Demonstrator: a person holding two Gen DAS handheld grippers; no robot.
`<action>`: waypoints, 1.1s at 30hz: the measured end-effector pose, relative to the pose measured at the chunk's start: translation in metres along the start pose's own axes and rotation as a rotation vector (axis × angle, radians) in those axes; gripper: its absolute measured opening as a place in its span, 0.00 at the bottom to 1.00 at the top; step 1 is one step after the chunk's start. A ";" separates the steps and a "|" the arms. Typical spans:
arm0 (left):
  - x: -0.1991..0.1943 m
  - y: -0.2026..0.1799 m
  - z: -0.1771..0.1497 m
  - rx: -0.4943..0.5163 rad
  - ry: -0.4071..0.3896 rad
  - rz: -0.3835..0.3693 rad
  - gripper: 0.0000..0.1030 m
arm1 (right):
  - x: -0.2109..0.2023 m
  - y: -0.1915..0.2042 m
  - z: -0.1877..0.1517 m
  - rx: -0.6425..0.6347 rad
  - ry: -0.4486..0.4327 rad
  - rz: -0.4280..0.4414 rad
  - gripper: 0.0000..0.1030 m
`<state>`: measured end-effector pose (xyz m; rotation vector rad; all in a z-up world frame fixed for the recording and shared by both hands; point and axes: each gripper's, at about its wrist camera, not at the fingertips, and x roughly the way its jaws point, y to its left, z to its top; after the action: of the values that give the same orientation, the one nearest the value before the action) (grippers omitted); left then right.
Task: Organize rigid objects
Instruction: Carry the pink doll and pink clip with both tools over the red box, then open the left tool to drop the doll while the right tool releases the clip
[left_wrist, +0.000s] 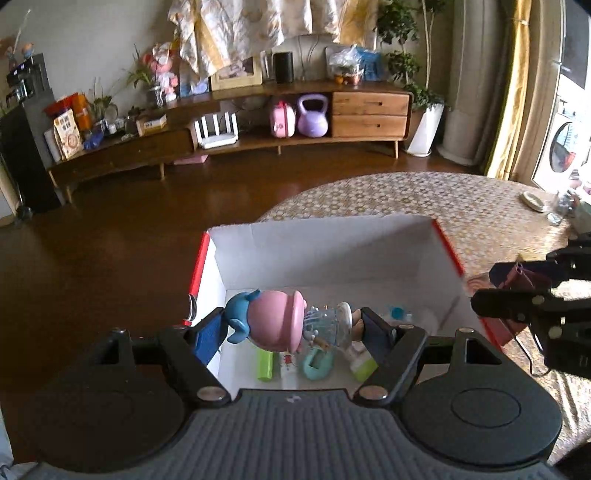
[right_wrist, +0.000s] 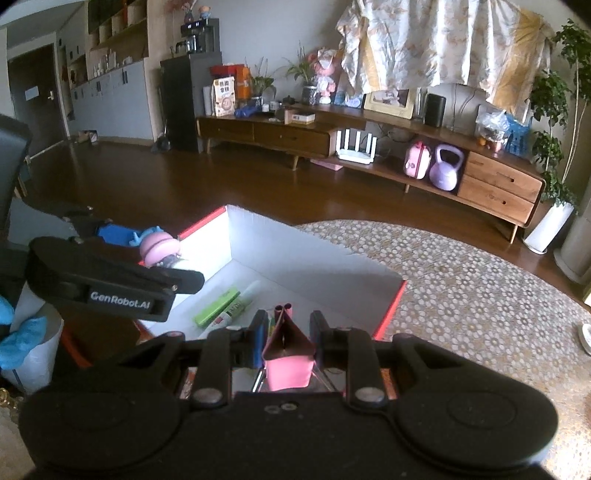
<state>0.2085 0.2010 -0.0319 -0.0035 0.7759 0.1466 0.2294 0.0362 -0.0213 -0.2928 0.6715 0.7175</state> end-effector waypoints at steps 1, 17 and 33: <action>0.007 0.002 0.001 -0.005 0.006 0.001 0.75 | 0.006 0.000 -0.001 -0.003 0.005 0.003 0.23; 0.101 0.005 0.006 -0.069 0.169 -0.005 0.75 | 0.077 0.021 -0.018 -0.056 0.096 0.020 0.22; 0.132 0.003 0.009 -0.085 0.347 -0.036 0.75 | 0.096 0.025 -0.020 -0.049 0.149 0.036 0.24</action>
<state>0.3076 0.2219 -0.1178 -0.1257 1.1145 0.1463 0.2564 0.0938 -0.0997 -0.3827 0.8027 0.7523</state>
